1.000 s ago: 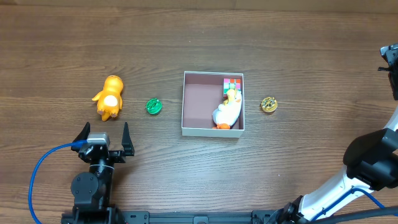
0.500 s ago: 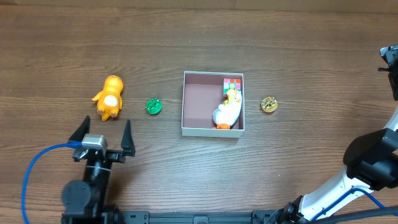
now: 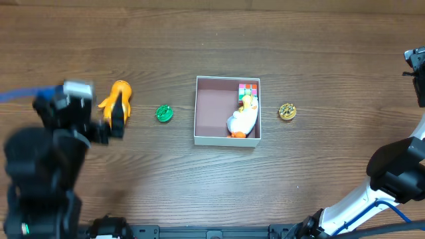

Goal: Pack container
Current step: 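Move the left gripper over the orange dinosaur toy, then lower and close the left gripper on the orange dinosaur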

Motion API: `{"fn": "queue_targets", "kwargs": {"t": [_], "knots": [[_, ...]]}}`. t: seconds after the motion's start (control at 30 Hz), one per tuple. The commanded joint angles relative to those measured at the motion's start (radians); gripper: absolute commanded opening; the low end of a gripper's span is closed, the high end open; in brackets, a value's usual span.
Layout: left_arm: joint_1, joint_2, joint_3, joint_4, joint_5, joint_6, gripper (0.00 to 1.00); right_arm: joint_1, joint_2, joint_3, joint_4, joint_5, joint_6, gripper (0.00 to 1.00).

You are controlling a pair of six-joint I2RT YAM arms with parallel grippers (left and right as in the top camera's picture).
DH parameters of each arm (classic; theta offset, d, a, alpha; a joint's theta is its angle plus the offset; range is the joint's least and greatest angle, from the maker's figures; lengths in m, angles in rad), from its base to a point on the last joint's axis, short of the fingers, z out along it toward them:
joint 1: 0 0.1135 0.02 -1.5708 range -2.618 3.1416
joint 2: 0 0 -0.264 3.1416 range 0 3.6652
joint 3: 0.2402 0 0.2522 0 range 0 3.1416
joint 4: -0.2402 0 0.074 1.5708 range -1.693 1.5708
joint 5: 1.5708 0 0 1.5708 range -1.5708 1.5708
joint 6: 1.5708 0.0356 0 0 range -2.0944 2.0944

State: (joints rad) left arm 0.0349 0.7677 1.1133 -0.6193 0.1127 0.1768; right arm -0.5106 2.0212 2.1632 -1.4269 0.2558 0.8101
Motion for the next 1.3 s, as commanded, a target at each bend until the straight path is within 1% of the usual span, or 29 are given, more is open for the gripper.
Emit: {"fn": "queue_targets", "kwargs": {"t": [0.0,0.03,0.1,0.17,0.23,0.33,0.4,0.43,0.5,0.57,0.63,0.67,0.97,1.1,1.23,1.27], "knots": [[0.004,0.134,0.146,-0.012,0.070,0.099,1.00,-0.001,0.001,-0.004,-0.004,-0.056,-0.007,1.00],[0.004,0.171,0.187,-0.028,0.072,0.113,1.00,-0.001,0.001,-0.004,-0.009,-0.056,-0.007,1.00],[0.004,0.294,0.332,-0.133,0.035,0.098,1.00,-0.001,0.001,-0.004,-0.024,-0.056,-0.007,1.00],[0.004,0.411,0.478,-0.274,-0.024,0.054,1.00,-0.001,0.001,-0.004,-0.027,-0.056,-0.007,1.00],[0.004,0.513,0.603,-0.402,-0.021,0.055,1.00,-0.001,0.001,-0.004,-0.029,-0.056,-0.007,1.00],[0.004,0.629,0.700,-0.509,-0.005,0.040,1.00,-0.001,0.001,-0.004,-0.032,-0.056,-0.007,1.00],[0.006,0.674,0.701,-0.543,-0.049,0.026,1.00,-0.001,0.001,-0.004,-0.034,-0.056,-0.007,1.00],[0.010,0.696,0.701,-0.563,-0.084,-0.007,1.00,-0.001,0.001,-0.004,-0.034,-0.056,-0.007,1.00],[0.026,0.748,0.701,-0.624,-0.150,-0.139,1.00,-0.001,0.001,-0.004,-0.034,-0.056,-0.007,1.00],[0.042,0.793,0.701,-0.688,-0.111,-0.189,1.00,-0.001,0.001,-0.004,-0.034,-0.056,-0.007,1.00],[0.051,0.842,0.701,-0.740,-0.049,-0.188,1.00,-0.001,0.001,-0.004,-0.034,-0.056,-0.007,1.00],[0.051,0.863,0.701,-0.753,-0.043,-0.188,1.00,-0.001,0.001,-0.004,-0.034,-0.056,-0.007,1.00],[0.050,1.030,0.701,-0.795,-0.046,-0.188,1.00,-0.001,0.001,-0.004,-0.034,-0.056,-0.007,1.00],[0.055,1.091,0.701,-0.795,-0.116,-0.188,1.00,-0.001,0.001,-0.004,-0.034,-0.056,-0.007,1.00],[0.062,1.158,0.701,-0.782,-0.253,-0.224,1.00,-0.001,0.001,-0.004,-0.034,-0.056,-0.007,1.00],[0.063,1.177,0.701,-0.783,-0.265,-0.222,1.00,-0.001,0.001,-0.004,-0.034,-0.056,-0.007,1.00]]}}
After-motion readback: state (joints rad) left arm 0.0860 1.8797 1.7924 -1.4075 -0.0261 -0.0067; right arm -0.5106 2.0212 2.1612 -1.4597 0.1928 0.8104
